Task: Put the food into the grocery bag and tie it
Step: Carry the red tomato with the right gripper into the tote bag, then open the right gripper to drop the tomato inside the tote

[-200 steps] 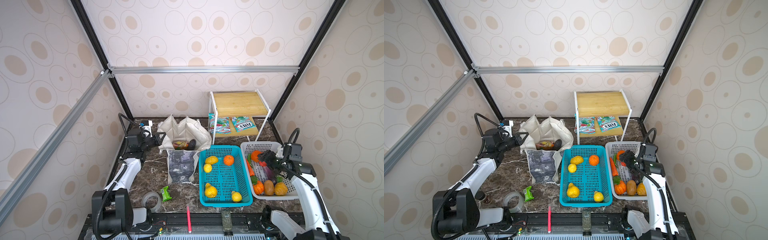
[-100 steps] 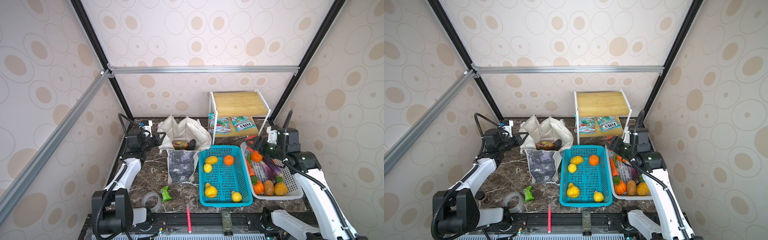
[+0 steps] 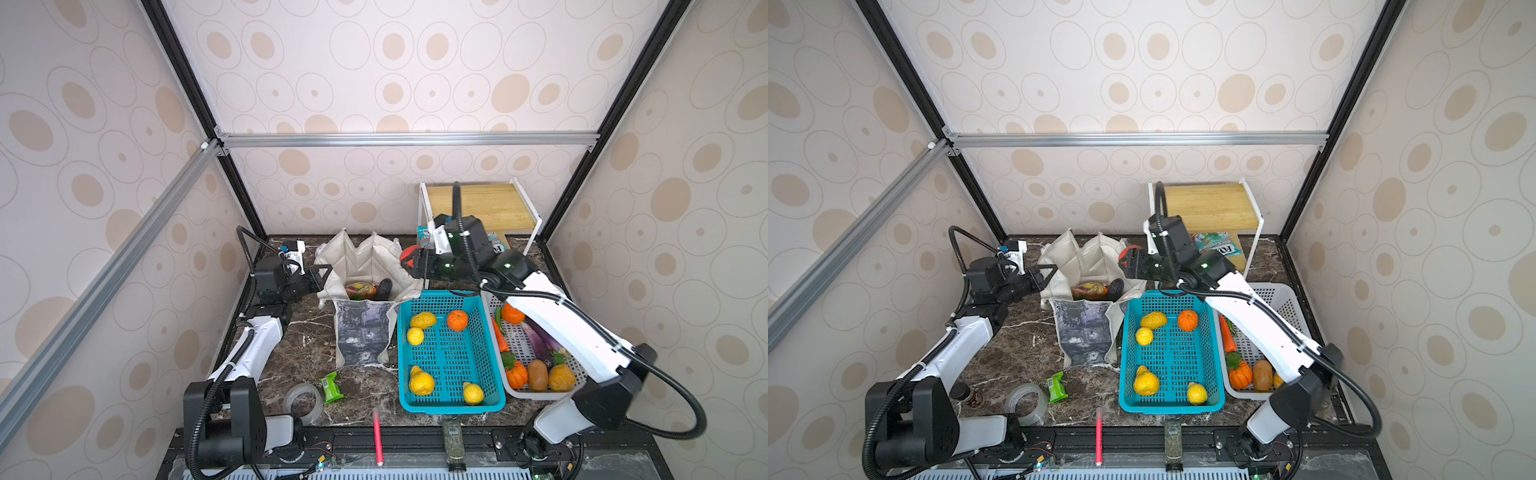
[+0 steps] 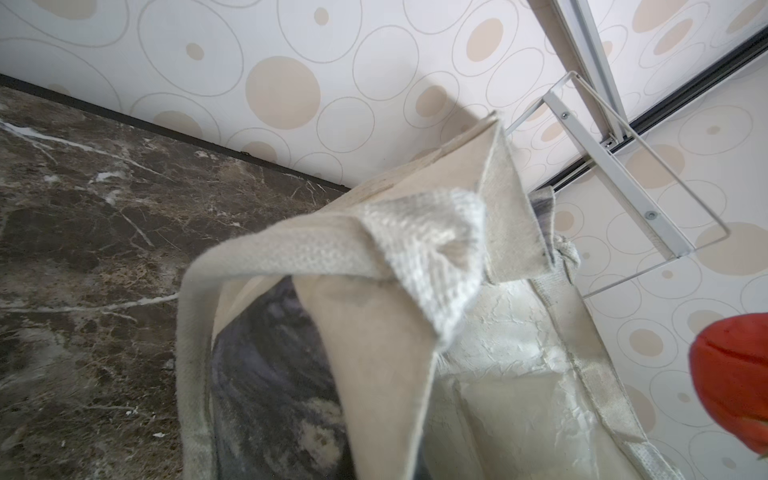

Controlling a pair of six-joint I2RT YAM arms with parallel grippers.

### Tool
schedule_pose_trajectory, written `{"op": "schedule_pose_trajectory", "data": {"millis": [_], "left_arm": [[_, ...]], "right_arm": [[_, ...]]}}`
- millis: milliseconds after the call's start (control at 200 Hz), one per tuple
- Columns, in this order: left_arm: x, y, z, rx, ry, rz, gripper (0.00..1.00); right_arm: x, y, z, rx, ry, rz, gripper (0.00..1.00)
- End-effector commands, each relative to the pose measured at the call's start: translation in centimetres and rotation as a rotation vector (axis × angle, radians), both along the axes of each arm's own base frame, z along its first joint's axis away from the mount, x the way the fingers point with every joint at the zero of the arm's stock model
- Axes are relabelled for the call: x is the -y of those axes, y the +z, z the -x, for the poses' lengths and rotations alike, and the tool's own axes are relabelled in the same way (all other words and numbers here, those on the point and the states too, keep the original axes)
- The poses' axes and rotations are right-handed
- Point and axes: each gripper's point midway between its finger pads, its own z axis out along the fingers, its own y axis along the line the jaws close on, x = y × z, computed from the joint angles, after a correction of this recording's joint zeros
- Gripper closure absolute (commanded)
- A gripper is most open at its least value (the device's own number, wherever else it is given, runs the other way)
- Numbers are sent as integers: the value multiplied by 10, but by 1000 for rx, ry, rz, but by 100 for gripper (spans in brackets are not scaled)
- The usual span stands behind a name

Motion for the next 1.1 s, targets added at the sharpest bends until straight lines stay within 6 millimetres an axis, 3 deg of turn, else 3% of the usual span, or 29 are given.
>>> {"op": "schedule_pose_trajectory", "data": {"millis": [0,160,360,555,880,1050,1070,1095], "left_arm": [[6,22,0,77,-36,7,100],[6,23,1,82,-35,8,100],[5,23,0,81,-34,10,100],[5,23,0,81,-34,9,100],[5,23,1,83,-32,8,100],[5,22,0,79,-32,10,100],[5,23,0,81,-30,9,100],[5,22,0,80,-31,8,100]], "right_arm": [[-25,-28,-9,-11,33,89,43],[-44,-80,-24,-95,58,263,43],[-56,-137,-26,-202,95,358,42],[-57,-172,-23,-270,98,395,42],[-48,-173,-19,-279,96,434,28],[-39,-132,-19,-206,79,404,13],[-37,-123,-18,-188,74,398,1],[-35,-115,-18,-174,69,392,0]]}}
